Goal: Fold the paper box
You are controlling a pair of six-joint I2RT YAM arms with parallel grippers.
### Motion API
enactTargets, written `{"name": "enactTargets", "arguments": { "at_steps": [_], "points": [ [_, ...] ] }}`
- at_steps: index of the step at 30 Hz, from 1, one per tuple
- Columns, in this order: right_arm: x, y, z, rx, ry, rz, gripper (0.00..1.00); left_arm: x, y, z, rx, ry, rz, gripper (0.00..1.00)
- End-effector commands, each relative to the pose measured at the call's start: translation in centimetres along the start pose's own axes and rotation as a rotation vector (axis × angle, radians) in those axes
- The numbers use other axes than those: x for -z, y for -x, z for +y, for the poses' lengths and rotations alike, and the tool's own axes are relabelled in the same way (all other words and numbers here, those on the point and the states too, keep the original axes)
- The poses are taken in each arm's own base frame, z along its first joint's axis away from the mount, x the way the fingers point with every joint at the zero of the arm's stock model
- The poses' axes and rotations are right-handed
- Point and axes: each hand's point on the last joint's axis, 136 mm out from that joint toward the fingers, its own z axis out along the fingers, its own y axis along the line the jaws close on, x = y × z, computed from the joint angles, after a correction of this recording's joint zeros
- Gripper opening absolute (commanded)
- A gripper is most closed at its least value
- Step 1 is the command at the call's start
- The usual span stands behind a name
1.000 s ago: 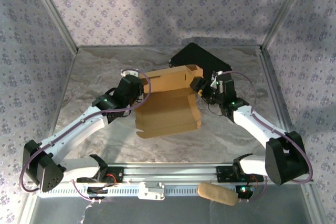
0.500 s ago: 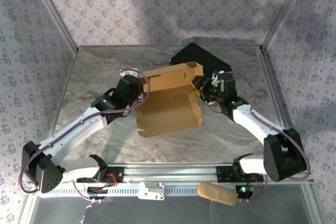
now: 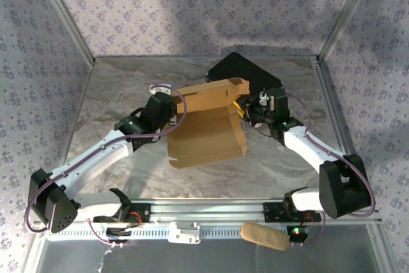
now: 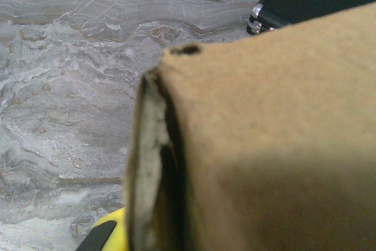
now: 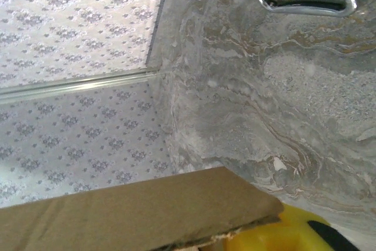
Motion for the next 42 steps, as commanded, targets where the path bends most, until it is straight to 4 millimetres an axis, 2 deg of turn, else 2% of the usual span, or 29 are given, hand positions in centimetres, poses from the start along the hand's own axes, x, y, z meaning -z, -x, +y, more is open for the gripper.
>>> {"name": "enactTargets", "arguments": {
  "at_steps": [1,9,18,22,28,31,38,42],
  "points": [
    [0.0,0.0,0.9,-0.039,0.009,0.029,0.29,-0.2,0.0,-0.5,-0.037,0.005,-0.016,0.00],
    [-0.2,-0.4,1.5,-0.051,0.023,0.032,0.25,-0.7,0.1,-1.7,-0.050,-0.004,-0.014,0.00],
    [-1.5,-2.3,1.2,-0.011,-0.012,0.054,0.27,-0.5,0.7,-2.8,0.031,-0.055,-0.018,0.00],
    [-2.3,-3.4,1.1,0.009,-0.024,0.060,0.27,-0.5,0.9,-3.0,0.048,-0.064,-0.016,0.00],
    [-2.4,-4.0,1.1,0.058,-0.060,0.064,0.27,-0.2,0.9,-2.7,0.049,-0.059,-0.016,0.00],
    [-1.1,-3.7,1.8,0.120,-0.068,0.032,0.28,0.0,0.9,-2.0,0.054,-0.046,-0.011,0.00],
    [6.6,-2.8,5.6,0.435,0.009,-0.120,0.38,0.5,1.0,-0.3,0.068,-0.046,0.002,0.00],
    [9.8,-2.0,7.0,0.600,0.080,-0.124,0.40,0.8,1.5,0.2,0.067,-0.079,0.025,0.00]
  ]
}}
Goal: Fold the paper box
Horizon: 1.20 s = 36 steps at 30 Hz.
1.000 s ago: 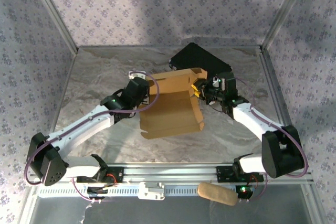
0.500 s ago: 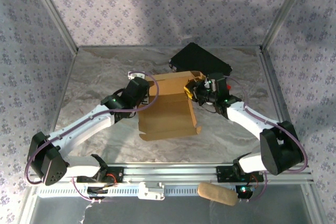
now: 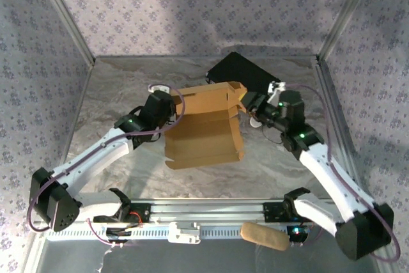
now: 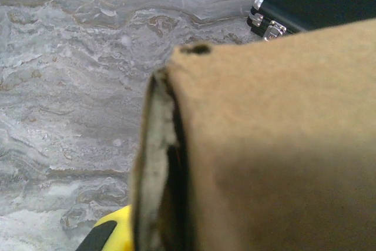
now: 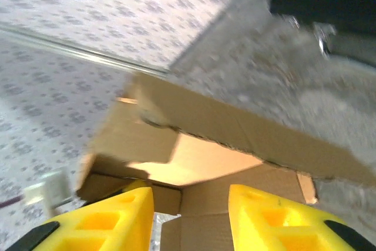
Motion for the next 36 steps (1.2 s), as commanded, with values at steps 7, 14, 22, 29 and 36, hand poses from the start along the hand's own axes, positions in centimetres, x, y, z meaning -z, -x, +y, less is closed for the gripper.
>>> {"name": "enactTargets", "arguments": {
  "at_steps": [7,14,22,29,36],
  "points": [
    [1.7,2.9,-1.2,0.245,0.099,0.099,0.34,1.2,2.4,-1.0,-0.017,-0.197,0.075,0.00],
    [1.5,1.4,2.2,0.474,0.294,0.191,0.37,0.7,3.6,-1.4,-0.038,-0.322,0.136,0.00],
    [-0.1,1.1,2.2,0.534,0.305,0.261,0.32,0.6,4.0,-1.6,-0.046,-0.364,0.147,0.00],
    [-0.6,0.3,2.8,0.566,0.339,0.305,0.32,0.5,3.9,-1.7,-0.050,-0.368,0.155,0.00],
    [-0.4,-1.2,3.7,0.601,0.343,0.305,0.31,0.5,4.2,-1.6,-0.045,-0.360,0.146,0.00]
  ]
}}
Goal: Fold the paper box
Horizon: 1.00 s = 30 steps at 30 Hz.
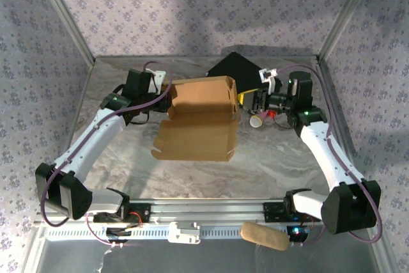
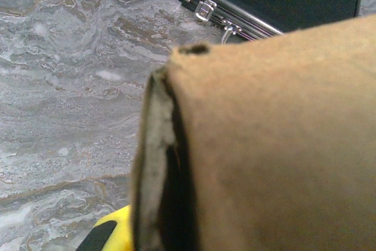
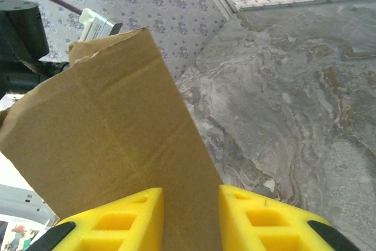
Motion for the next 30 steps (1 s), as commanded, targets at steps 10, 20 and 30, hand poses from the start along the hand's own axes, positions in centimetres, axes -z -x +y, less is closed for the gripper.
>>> {"name": "enactTargets", "arguments": {
  "at_steps": [10,20,30],
  "points": [
    [-1.2,0.3,1.5,0.105,-0.073,0.019,0.34,1.7,1.6,-1.5,-0.021,-0.059,-0.051,0.00],
    [-1.7,0.3,4.3,0.160,-0.009,0.047,0.39,1.6,1.6,-1.0,-0.021,-0.026,-0.048,0.00],
    [-0.8,-0.6,5.6,0.181,0.013,0.065,0.43,1.4,1.8,-0.9,-0.020,-0.019,-0.045,0.00]
  ]
}}
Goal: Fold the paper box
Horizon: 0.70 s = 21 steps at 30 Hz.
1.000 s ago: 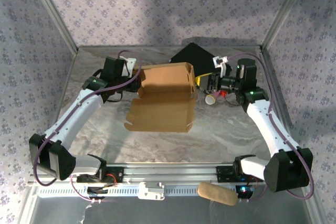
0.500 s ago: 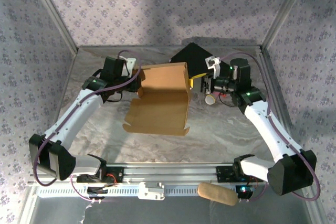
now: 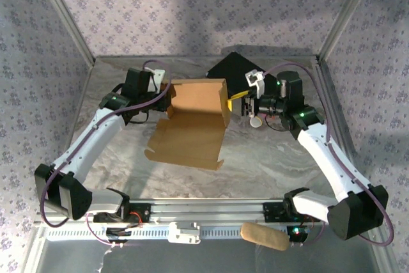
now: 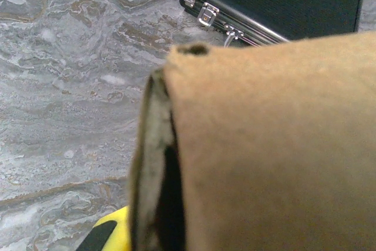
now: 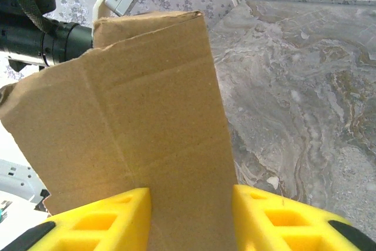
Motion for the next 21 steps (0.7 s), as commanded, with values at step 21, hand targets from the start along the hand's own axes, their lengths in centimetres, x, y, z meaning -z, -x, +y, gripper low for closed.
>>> {"name": "enactTargets", "arguments": {
  "at_steps": [21],
  "points": [
    [-0.2,0.7,0.4,0.038,0.032,0.021,0.46,0.8,2.0,-1.3,-0.025,-0.058,-0.053,0.00]
  ]
}}
